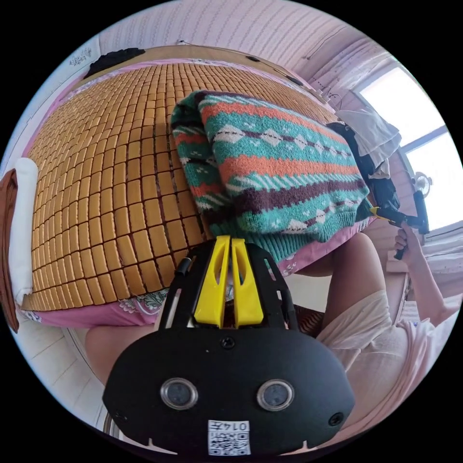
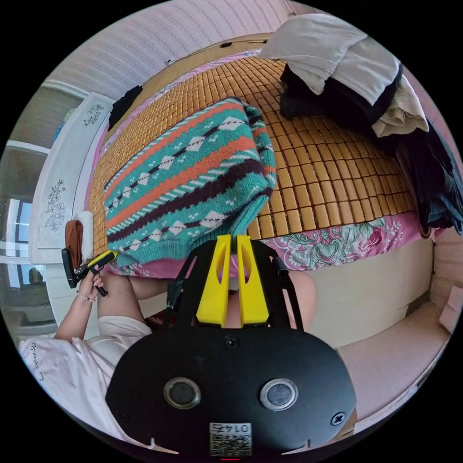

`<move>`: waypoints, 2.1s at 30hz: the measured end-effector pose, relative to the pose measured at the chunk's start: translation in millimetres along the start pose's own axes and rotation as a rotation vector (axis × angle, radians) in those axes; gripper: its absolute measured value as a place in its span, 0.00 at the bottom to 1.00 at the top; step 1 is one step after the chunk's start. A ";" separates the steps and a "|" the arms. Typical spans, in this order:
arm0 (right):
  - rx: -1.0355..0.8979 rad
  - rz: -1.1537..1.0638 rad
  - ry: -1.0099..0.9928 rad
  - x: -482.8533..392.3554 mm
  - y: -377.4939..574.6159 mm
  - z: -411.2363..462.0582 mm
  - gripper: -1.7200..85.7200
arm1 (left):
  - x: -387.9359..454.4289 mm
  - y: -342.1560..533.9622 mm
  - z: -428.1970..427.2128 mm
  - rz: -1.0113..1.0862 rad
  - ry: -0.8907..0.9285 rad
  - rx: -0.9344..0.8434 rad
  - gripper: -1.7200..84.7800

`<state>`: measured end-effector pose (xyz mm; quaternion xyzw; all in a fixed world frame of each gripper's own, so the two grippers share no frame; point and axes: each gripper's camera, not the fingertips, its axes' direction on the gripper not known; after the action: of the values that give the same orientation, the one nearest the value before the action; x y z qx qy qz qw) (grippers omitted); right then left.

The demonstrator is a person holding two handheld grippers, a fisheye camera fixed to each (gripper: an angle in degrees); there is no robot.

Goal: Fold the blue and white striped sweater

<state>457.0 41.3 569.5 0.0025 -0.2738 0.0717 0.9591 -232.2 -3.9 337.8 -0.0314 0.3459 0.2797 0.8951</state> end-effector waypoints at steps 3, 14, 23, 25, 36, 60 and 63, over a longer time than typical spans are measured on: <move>0.037 -0.025 -0.055 -28.1 13.3 12.8 0.04 | 0.7 6.4 2.5 0.021 -0.060 -0.027 0.01; -0.148 -0.447 -0.036 -183.6 18.7 111.0 0.03 | -41.9 48.3 -15.6 -0.086 -0.184 0.064 0.01; -0.255 -0.489 0.284 -216.4 26.2 152.6 0.02 | 2.1 81.2 -37.1 -0.054 -0.060 0.364 0.01; -0.164 -0.593 0.217 -269.3 -3.7 151.8 0.02 | 41.0 72.8 -5.3 0.112 0.012 0.265 0.01; -0.345 -0.918 0.541 -484.0 -139.0 316.2 0.01 | 119.9 56.4 111.0 0.465 -0.072 -0.032 0.01; -0.606 -0.924 0.534 -521.5 -211.6 374.9 0.01 | 124.8 73.3 164.4 0.553 -0.044 0.006 0.01; -0.557 -0.945 0.542 -511.9 -207.0 370.7 0.01 | 127.2 77.7 169.9 0.563 -0.072 0.020 0.01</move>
<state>-138.7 -249.6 622.7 -0.1454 0.0021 -0.4378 0.8872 -93.7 164.8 396.3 0.0847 0.3117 0.5147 0.7942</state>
